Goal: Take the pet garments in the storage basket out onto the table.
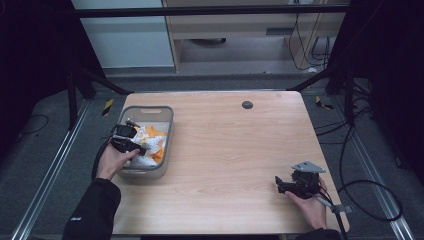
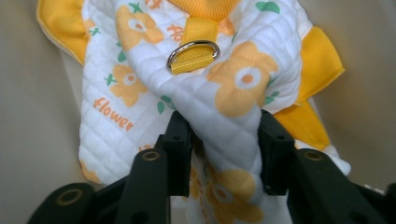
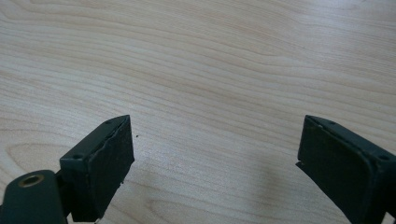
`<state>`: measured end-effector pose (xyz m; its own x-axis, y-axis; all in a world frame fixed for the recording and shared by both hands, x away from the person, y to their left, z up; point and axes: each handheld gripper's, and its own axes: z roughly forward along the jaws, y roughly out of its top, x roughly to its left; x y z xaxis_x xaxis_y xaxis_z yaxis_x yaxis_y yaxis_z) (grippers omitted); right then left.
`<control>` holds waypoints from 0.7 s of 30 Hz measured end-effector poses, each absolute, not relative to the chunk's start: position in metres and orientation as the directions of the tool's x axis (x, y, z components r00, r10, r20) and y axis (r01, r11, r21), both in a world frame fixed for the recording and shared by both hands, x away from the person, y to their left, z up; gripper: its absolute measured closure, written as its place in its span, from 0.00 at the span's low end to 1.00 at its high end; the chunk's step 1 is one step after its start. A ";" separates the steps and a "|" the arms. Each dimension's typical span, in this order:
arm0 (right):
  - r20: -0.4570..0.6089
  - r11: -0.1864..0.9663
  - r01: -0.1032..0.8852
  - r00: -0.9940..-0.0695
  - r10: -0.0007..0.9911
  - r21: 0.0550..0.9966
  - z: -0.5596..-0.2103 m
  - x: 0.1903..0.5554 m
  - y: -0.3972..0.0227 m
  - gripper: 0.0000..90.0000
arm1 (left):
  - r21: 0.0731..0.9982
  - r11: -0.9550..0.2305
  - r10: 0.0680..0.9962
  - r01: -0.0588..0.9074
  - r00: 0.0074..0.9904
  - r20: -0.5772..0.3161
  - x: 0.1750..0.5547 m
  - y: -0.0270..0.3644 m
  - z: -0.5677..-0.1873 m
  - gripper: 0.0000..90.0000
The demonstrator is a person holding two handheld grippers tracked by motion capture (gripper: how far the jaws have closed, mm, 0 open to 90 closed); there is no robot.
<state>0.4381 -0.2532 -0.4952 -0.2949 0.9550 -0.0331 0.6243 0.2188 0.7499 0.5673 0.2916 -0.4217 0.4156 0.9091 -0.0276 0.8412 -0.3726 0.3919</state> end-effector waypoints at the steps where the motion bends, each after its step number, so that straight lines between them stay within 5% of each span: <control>1: -0.033 0.219 0.625 -0.295 0.955 0.749 -0.495 0.438 -0.253 0.12 | 0.390 -0.375 0.909 0.841 0.416 -0.023 0.568 0.291 -0.422 0.73; 6: -0.035 0.222 0.625 -0.297 0.954 0.748 -0.495 0.438 -0.253 0.12 | 0.390 -0.382 0.909 0.838 0.416 -0.003 0.567 0.290 -0.420 0.85; 21: -0.043 0.228 0.622 -0.297 0.954 0.749 -0.495 0.438 -0.253 0.12 | 0.466 -0.387 0.902 0.795 0.432 0.011 0.557 0.293 -0.385 0.87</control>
